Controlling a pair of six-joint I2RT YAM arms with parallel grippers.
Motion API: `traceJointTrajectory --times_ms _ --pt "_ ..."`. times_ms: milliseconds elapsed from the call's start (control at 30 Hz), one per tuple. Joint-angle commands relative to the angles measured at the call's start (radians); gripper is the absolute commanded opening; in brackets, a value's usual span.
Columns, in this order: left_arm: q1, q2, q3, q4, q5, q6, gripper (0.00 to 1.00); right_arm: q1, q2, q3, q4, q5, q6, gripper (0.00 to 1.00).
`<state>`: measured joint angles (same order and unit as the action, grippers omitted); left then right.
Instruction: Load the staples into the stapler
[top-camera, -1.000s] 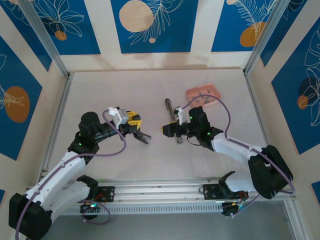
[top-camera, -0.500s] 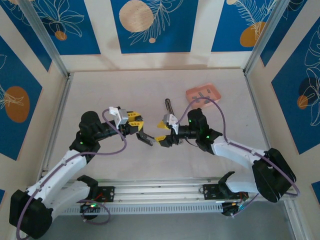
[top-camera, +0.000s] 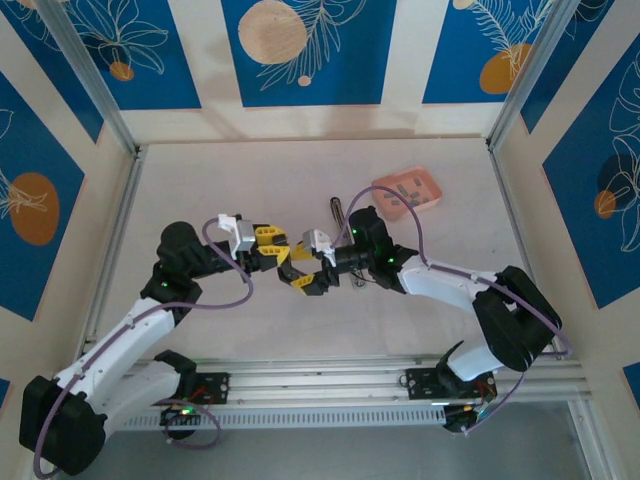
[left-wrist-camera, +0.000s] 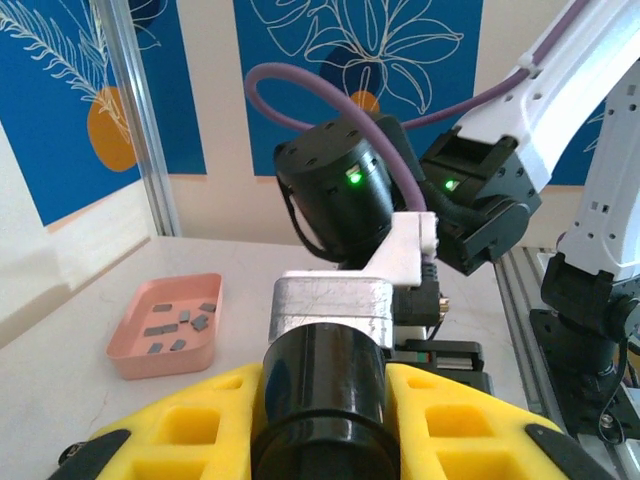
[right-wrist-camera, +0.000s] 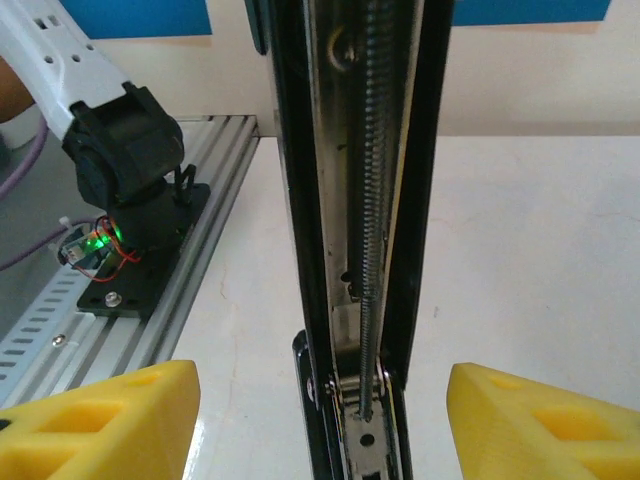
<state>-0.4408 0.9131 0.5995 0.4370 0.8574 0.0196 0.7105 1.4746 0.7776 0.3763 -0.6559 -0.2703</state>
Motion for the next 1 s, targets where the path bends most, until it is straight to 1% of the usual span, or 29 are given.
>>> traceJointTrajectory --times_ms 0,133,300,433,467,533,600,633,667,700,733,800,867,900,967 --pt "-0.005 -0.004 0.033 0.128 0.046 -0.028 0.0 -0.002 0.035 0.038 0.025 -0.095 -0.002 0.64" --pt "-0.006 0.003 0.034 0.155 0.062 -0.047 0.0 0.0 0.064 0.047 0.05 -0.106 0.015 0.6" --pt "-0.006 0.012 0.031 0.196 0.078 -0.07 0.0 0.0 0.09 0.065 0.058 -0.126 0.024 0.44" --pt "-0.006 0.012 0.028 0.206 0.069 -0.075 0.0 -0.006 0.088 0.06 0.067 -0.118 0.031 0.3" --pt "-0.006 0.012 0.026 0.203 0.061 -0.072 0.01 -0.009 0.083 0.056 0.07 -0.108 0.036 0.27" --pt "-0.006 0.004 0.016 0.191 0.021 -0.069 0.14 -0.018 0.069 0.043 0.079 -0.091 0.055 0.2" --pt "-0.006 -0.012 -0.002 0.171 -0.062 -0.062 0.33 -0.03 0.048 0.019 0.093 -0.056 0.09 0.12" --pt "-0.006 -0.023 -0.01 0.157 -0.108 -0.059 0.42 -0.035 0.036 0.012 0.091 -0.034 0.109 0.09" --pt "-0.006 -0.037 -0.02 0.136 -0.171 -0.058 0.52 -0.037 0.019 0.007 0.074 0.013 0.139 0.04" --pt "-0.006 -0.051 -0.026 0.104 -0.241 -0.06 0.58 -0.035 0.002 0.015 0.028 0.079 0.171 0.0" --pt "-0.005 -0.064 -0.03 0.067 -0.317 -0.065 0.61 -0.033 -0.012 0.029 -0.027 0.139 0.203 0.0" --pt "-0.005 -0.082 -0.039 -0.018 -0.52 -0.099 0.64 -0.013 -0.035 0.075 -0.18 0.35 0.297 0.0" --pt "-0.004 -0.093 -0.049 -0.108 -0.699 -0.137 0.7 -0.001 -0.039 0.126 -0.317 0.514 0.411 0.0" --pt "-0.004 -0.096 -0.054 -0.153 -0.766 -0.153 0.71 0.006 -0.033 0.155 -0.385 0.587 0.465 0.0" --pt "-0.002 -0.099 -0.072 -0.211 -0.85 -0.181 0.72 0.019 -0.01 0.214 -0.497 0.717 0.572 0.0"
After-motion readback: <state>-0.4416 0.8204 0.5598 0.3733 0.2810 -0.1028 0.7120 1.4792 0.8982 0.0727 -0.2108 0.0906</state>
